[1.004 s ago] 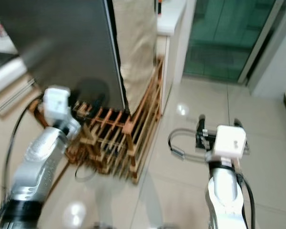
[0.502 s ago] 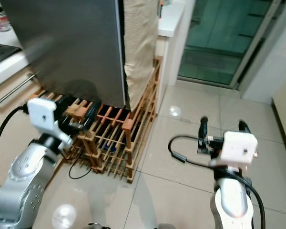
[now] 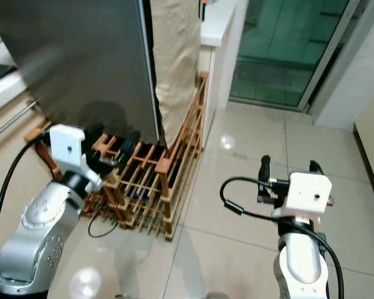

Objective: Restocking fridge

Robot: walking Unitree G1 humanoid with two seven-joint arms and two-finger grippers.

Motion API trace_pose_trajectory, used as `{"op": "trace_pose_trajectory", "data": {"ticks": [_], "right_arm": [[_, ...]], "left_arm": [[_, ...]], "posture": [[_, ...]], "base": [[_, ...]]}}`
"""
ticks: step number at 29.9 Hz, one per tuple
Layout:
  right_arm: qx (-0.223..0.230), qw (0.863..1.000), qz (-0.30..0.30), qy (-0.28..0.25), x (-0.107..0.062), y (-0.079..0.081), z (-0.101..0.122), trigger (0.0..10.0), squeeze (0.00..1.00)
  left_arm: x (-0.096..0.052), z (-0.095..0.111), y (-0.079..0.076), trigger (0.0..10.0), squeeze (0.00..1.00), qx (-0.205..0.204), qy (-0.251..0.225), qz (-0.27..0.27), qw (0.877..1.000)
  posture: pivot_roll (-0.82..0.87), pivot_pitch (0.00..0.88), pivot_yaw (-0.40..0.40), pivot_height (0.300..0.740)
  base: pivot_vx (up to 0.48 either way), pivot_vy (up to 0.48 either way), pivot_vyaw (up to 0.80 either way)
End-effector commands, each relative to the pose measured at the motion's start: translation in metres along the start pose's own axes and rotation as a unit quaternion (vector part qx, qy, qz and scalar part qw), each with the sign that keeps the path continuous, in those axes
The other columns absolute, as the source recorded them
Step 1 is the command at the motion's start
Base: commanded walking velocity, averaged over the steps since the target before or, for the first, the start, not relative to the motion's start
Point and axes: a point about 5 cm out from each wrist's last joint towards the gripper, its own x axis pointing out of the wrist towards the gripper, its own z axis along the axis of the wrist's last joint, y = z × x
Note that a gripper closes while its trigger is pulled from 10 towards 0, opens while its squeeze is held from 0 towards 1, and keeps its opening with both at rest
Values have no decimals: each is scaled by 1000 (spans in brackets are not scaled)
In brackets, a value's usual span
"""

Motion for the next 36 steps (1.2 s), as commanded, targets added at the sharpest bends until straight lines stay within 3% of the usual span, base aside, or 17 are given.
{"op": "trace_pose_trajectory", "data": {"ticks": [1,11,20,26,28,30,32,33,36], "right_arm": [[-3,1000,-2,0,1,-1,0,10000,0],[-5,1000,20,-6,7,8,-2,10000,0],[-5,999,36,-14,14,12,-2,10000,0],[-2,999,38,-13,15,13,-3,10000,0],[7,999,33,-3,17,13,-7,10000,0],[16,1000,27,4,20,12,-8,10000,0],[19,1000,24,7,21,11,-9,10000,0],[21,999,24,8,23,11,-10,10000,0],[20,999,24,7,25,10,-9,10000,0]], "left_arm": [[2,2,-3,10000,0,4,-1,-10,1000],[5,2,0,10000,0,-5,-5,10,1000],[9,6,3,10000,0,-14,-17,25,999],[14,6,-3,10000,0,-19,-14,18,1000],[31,2,-18,10000,0,-25,18,-18,999],[43,6,-25,10000,0,-30,15,-35,999],[47,8,-27,10000,0,-35,11,-39,999],[59,12,-31,10000,0,-33,7,-42,999],[75,13,-26,10000,0,-41,15,-16,999]], "posture": [[-169,22,45,736],[-156,3,45,736],[-153,0,40,736],[-155,1,38,736],[-155,3,35,736],[-159,8,32,736],[-160,9,32,736],[-166,10,32,736],[-177,13,36,736]], "base": [[480,0,0],[480,0,0],[0,0,0],[0,0,0],[0,0,0],[0,0,0],[0,0,0],[0,0,0],[0,0,0]]}}
